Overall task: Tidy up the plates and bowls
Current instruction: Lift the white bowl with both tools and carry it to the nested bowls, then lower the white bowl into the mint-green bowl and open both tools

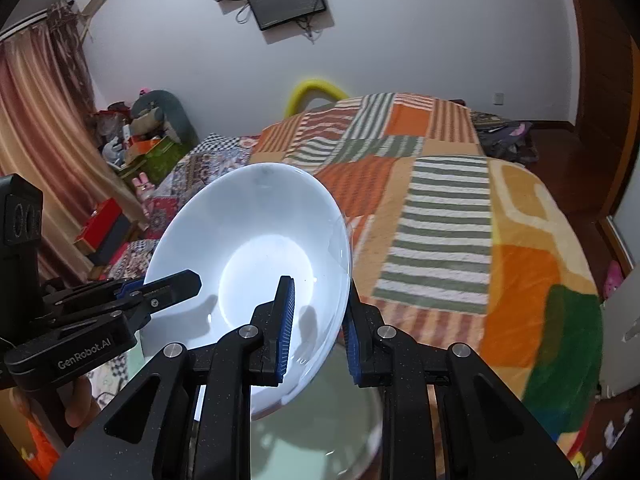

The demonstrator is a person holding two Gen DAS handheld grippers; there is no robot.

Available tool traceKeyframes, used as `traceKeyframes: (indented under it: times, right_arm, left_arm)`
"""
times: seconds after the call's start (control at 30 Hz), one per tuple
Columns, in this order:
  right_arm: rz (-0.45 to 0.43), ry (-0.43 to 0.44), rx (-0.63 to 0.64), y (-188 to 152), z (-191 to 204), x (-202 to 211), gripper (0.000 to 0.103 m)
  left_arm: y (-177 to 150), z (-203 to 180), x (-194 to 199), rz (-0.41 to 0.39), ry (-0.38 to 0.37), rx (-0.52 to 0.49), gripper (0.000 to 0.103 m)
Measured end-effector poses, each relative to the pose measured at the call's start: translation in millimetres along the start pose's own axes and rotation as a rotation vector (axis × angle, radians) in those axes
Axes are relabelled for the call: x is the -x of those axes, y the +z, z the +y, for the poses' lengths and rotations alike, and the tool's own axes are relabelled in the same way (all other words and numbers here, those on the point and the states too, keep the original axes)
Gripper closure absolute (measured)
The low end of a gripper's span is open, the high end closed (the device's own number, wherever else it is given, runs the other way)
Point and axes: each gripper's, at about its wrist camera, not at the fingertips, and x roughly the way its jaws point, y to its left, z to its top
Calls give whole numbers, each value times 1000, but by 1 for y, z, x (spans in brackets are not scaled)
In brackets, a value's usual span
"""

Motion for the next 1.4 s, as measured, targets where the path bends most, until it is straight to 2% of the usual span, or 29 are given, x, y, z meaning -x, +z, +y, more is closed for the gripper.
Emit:
traceKeyframes:
  times: [0.67,1.03,1.4]
  right_arm:
    - [64,99,135,-20,90,-26,82]
    - [123,140,180,-35,129,-48,82]
    - [200,144,198,-50,144,-72,82]
  left_arm:
    - [-49,85,64,-49,97,137,84]
    - [-71,124,69,-36,142,202,84]
    - [-94,155,47,20,154,270,84]
